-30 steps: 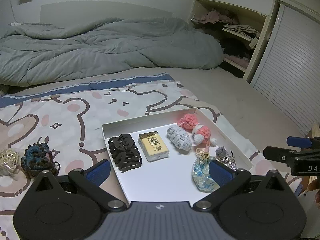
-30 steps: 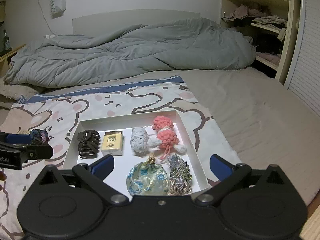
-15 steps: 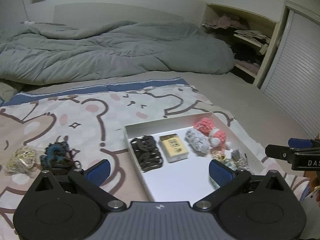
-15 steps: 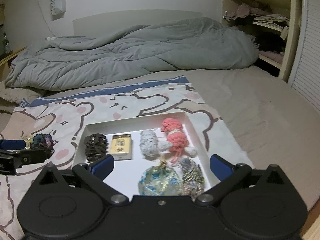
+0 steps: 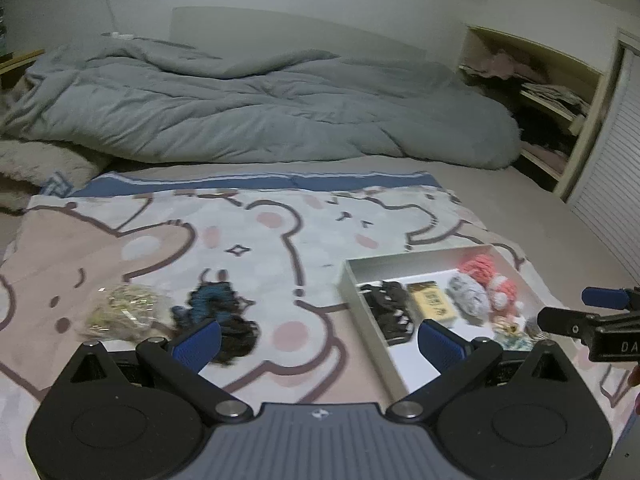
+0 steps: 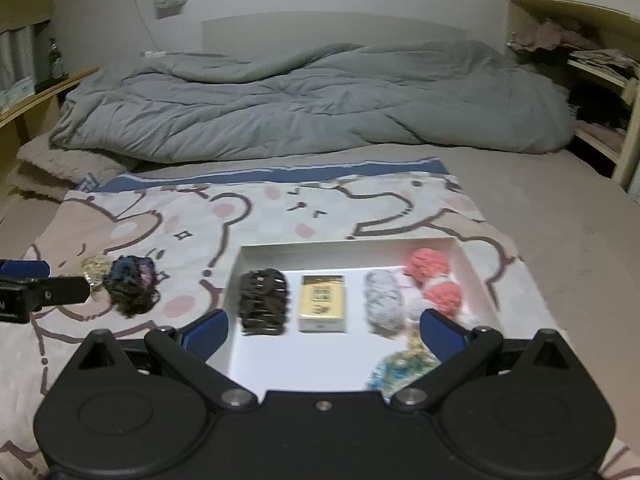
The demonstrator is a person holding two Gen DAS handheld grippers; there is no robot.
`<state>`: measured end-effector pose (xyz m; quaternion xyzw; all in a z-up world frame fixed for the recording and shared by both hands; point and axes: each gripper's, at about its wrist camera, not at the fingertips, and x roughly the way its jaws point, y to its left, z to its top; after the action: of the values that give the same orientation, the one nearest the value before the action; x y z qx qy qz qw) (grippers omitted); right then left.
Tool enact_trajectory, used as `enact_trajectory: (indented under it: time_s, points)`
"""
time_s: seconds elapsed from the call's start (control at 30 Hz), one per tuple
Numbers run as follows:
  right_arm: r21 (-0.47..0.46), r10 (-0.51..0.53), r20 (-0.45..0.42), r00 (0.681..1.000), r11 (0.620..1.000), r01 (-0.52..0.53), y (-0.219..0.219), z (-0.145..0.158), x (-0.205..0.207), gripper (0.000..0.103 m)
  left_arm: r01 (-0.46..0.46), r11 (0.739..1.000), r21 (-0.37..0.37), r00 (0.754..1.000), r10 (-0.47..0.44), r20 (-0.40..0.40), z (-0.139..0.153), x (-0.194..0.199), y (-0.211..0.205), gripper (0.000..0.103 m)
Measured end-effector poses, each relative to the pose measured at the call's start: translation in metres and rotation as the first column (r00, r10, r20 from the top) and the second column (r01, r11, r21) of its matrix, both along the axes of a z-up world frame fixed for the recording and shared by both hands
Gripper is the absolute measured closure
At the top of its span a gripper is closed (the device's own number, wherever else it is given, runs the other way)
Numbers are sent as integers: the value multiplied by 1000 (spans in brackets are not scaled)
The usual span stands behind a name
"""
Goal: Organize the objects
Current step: 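Withdraw both open tools from the box toward the bag and scrunchie, then grasp the clear bag of beaded cords with the left tool while the right tool grasps the blue crocheted scrunchie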
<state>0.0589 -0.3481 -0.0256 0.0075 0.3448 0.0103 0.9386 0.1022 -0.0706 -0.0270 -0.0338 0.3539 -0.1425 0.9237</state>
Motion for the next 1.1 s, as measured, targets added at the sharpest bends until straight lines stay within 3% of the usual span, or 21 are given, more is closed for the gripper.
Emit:
enact_trajectory:
  time_s: [0.83, 1.1]
  points:
    - [7, 148, 9, 989, 989, -148, 93, -15, 59, 0, -168, 983, 76, 986, 167, 17, -7, 26, 98, 0]
    - [37, 274, 26, 961, 961, -275, 122, -24, 78, 0, -215, 975, 62, 977, 215, -5, -18, 51, 124, 0]
